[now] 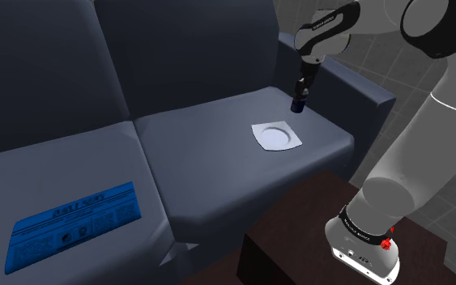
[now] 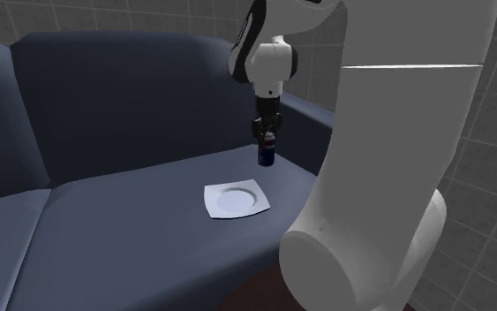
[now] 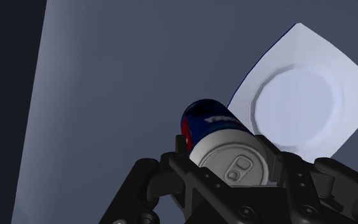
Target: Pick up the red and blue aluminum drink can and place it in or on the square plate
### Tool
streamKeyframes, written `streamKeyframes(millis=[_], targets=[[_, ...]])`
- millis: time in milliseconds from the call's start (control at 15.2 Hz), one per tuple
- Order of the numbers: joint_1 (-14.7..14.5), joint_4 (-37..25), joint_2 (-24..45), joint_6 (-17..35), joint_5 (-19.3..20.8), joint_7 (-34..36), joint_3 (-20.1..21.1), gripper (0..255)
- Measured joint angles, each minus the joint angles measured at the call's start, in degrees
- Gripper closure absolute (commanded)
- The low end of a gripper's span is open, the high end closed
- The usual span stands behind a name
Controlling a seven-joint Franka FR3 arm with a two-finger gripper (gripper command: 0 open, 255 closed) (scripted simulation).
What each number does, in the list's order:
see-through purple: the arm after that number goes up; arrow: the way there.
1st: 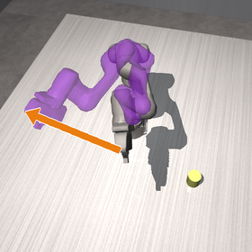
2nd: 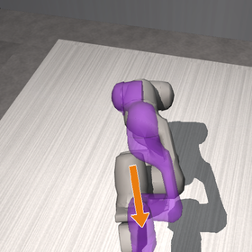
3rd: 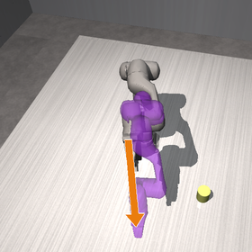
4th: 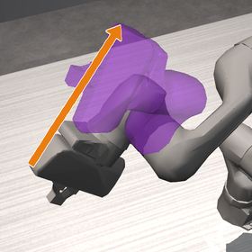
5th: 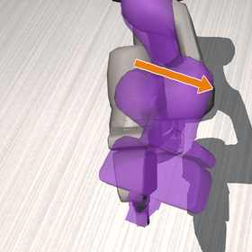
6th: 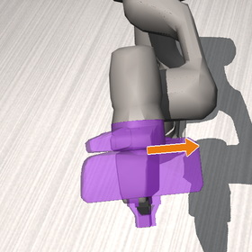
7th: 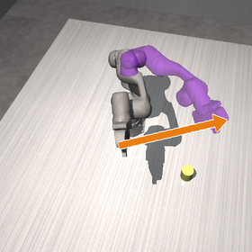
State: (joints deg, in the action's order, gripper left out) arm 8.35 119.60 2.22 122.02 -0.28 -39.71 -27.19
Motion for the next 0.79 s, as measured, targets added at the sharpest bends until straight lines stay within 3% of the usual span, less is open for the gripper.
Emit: streamKeyframes(millis=[792], targets=[[-6.16, 11.29, -14.71, -2.92, 5.77, 17.87, 8.62, 255]])
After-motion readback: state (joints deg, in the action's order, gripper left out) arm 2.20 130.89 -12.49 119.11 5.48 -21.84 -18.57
